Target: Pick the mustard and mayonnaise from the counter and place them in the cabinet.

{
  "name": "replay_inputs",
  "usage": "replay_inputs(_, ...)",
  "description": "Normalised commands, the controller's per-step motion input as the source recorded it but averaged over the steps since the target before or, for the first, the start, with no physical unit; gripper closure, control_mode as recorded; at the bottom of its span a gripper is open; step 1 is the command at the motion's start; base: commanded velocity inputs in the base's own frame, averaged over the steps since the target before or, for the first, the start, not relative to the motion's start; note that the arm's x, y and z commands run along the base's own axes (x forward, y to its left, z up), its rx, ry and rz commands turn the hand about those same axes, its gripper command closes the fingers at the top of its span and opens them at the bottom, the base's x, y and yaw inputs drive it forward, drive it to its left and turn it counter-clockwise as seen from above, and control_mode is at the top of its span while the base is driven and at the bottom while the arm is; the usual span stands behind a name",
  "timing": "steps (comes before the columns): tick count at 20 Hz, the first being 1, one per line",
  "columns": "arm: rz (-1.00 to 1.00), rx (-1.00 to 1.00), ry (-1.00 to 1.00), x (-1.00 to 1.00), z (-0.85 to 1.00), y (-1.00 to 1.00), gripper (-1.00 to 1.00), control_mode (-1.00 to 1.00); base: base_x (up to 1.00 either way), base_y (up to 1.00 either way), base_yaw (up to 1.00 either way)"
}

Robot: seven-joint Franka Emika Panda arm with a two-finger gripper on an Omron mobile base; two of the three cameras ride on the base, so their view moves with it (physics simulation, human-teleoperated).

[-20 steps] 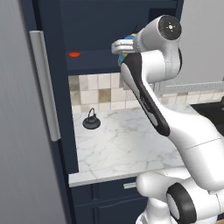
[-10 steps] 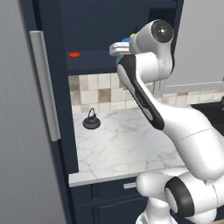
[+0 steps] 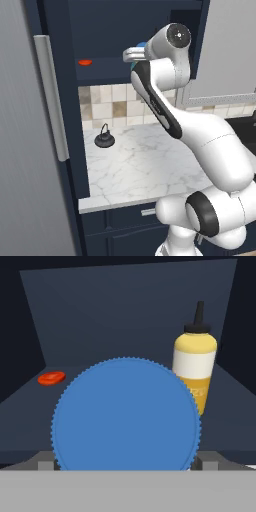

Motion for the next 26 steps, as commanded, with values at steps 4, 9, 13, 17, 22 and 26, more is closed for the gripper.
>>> replay_inputs(4, 0.0, 0.0, 0.0, 0.43, 0.0, 0.0, 1.0, -1.0, 0.0, 0.0, 0.0)
replay_inputs(9, 0.0, 0.0, 0.0, 0.35, 0.0, 0.03, 1.0, -1.0, 0.0, 0.0, 0.0)
replay_inputs(13, 0.0, 0.0, 0.0, 0.33, 0.0, 0.11, 1.0, -1.0, 0.0, 0.0, 0.0)
replay_inputs(17, 0.0, 0.0, 0.0, 0.32, -0.01, 0.15, 1.0, -1.0, 0.0, 0.0, 0.0)
replay_inputs(22, 0.0, 0.0, 0.0, 0.32, -0.02, 0.17, 1.0, -1.0, 0.0, 0.0, 0.0)
replay_inputs(26, 0.0, -0.01, 0.0, 0.13, -0.24, 0.14, 1.0, -1.0, 0.0, 0.0, 0.0)
